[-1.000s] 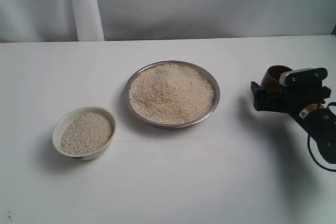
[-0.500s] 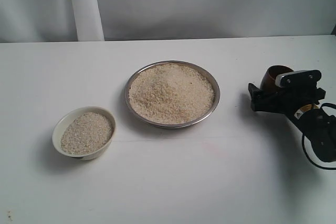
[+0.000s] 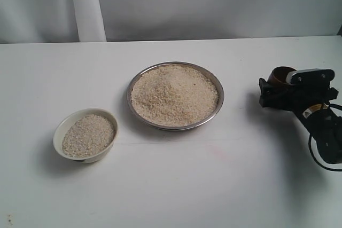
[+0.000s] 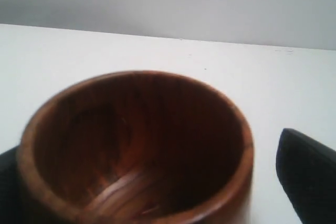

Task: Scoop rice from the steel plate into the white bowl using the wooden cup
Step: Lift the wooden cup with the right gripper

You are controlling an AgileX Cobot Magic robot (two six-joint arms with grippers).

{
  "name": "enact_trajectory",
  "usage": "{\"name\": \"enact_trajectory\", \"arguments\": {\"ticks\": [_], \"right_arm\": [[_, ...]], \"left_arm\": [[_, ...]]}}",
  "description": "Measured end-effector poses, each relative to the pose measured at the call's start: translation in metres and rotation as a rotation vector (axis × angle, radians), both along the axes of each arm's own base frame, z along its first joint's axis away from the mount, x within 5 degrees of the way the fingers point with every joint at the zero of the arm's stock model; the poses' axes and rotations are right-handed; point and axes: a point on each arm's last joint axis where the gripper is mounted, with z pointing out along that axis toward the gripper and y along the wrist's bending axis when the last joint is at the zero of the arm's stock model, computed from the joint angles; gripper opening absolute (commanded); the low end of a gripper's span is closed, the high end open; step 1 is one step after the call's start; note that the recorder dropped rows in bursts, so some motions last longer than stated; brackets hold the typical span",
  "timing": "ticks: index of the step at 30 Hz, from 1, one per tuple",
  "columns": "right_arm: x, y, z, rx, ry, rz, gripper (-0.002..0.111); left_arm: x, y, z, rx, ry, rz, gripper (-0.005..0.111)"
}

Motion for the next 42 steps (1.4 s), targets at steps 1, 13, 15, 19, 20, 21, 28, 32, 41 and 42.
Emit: {"name": "enact_trajectory", "arguments": {"ticks": [1, 13, 15, 19, 20, 21, 28, 32, 41, 42], "right_arm": [[0.002, 0.0, 0.001, 0.0, -0.003, 0.0, 0.105], [0.013, 0.003, 0.003, -0.01, 0.011, 0.038, 0.101], [0.013, 0.003, 0.003, -0.01, 0.013, 0.038, 0.092], [0.013, 0.003, 0.002, -0.012, 0.025, 0.041, 0.046], [0.013, 0.003, 0.001, -0.012, 0.027, 0.041, 0.035], [0.013, 0.003, 0.001, -0.012, 0.027, 0.041, 0.032], [0.013, 0.003, 0.001, 0.007, 0.029, 0.035, 0.029], [0.013, 0.003, 0.001, 0.028, 0.031, 0.03, 0.029], [0.013, 0.005, 0.003, 0.033, 0.017, 0.05, 0.006], [0.013, 0.006, 0.006, 0.029, 0.012, 0.066, 0.001]], "left_arm": [[0.0, 0.0, 0.0, 0.0, 0.0, 0.0, 0.0], [0.0, 0.0, 0.0, 0.0, 0.0, 0.0, 0.0], [0.0, 0.0, 0.0, 0.0, 0.0, 0.0, 0.0], [0.0, 0.0, 0.0, 0.0, 0.0, 0.0, 0.0], [0.0, 0.0, 0.0, 0.0, 0.0, 0.0, 0.0], [0.0, 0.0, 0.0, 0.0, 0.0, 0.0, 0.0], [0.0, 0.0, 0.0, 0.0, 0.0, 0.0, 0.0], [0.0, 0.0, 0.0, 0.0, 0.0, 0.0, 0.0], [0.0, 0.0, 0.0, 0.0, 0.0, 0.0, 0.0], [0.0, 0.0, 0.0, 0.0, 0.0, 0.0, 0.0]]}}
